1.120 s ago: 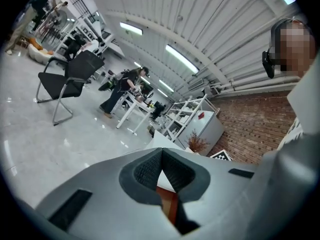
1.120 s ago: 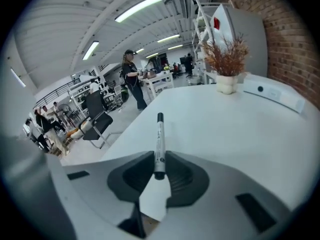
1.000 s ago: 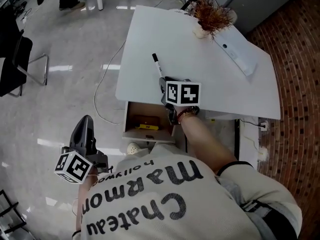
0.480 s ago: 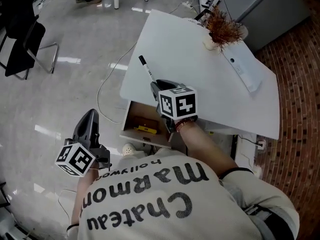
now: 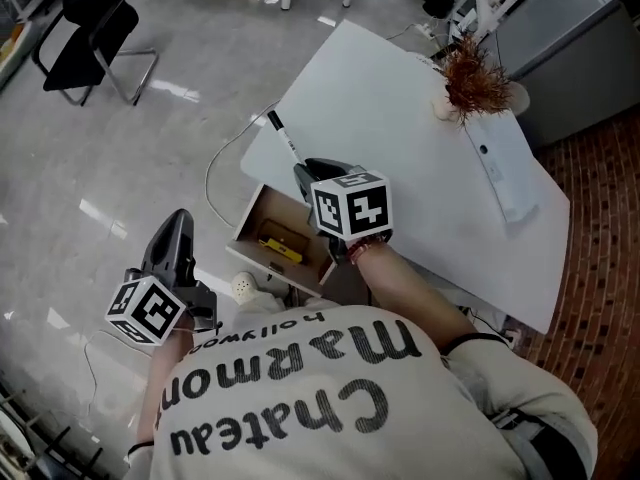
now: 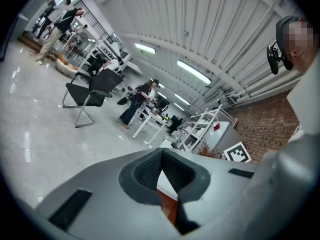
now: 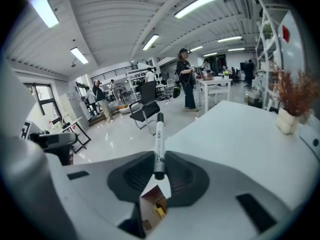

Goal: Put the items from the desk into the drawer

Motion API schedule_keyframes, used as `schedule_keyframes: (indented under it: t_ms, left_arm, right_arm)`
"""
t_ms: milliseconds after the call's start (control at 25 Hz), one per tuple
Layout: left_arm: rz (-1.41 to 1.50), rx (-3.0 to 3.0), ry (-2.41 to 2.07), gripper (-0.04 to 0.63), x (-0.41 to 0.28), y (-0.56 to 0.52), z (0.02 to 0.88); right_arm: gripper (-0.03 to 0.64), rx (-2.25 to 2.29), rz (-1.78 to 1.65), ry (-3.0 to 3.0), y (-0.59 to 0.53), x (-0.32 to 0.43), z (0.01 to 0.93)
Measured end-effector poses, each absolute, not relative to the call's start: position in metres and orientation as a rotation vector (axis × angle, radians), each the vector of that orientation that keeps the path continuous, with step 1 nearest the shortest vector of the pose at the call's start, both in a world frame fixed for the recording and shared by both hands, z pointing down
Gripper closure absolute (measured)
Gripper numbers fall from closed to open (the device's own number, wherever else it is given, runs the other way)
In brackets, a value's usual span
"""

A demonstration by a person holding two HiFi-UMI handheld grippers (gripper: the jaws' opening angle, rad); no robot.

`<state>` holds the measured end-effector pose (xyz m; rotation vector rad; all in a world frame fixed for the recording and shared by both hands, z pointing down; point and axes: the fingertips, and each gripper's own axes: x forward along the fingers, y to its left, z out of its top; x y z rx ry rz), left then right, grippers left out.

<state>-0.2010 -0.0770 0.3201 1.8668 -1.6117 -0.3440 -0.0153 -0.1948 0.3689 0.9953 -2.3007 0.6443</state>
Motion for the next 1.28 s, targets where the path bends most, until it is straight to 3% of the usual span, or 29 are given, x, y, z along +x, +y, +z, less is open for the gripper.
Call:
schedule_keyframes:
  t_ms: [800,1280]
  left_arm:
    - [-0.478,1.608,-1.869,0.594,-0.088,0.065,0.348]
    - [-0.445,1.503,-1.858,0.594,-0.088,0.096,0.393]
  right_arm:
    - [0.543,0.597,0.549,-2.365,-0.096,0.046,0.401]
    - [0.543,0.470,0.579,-2.202,-0.047,0.051,0.486]
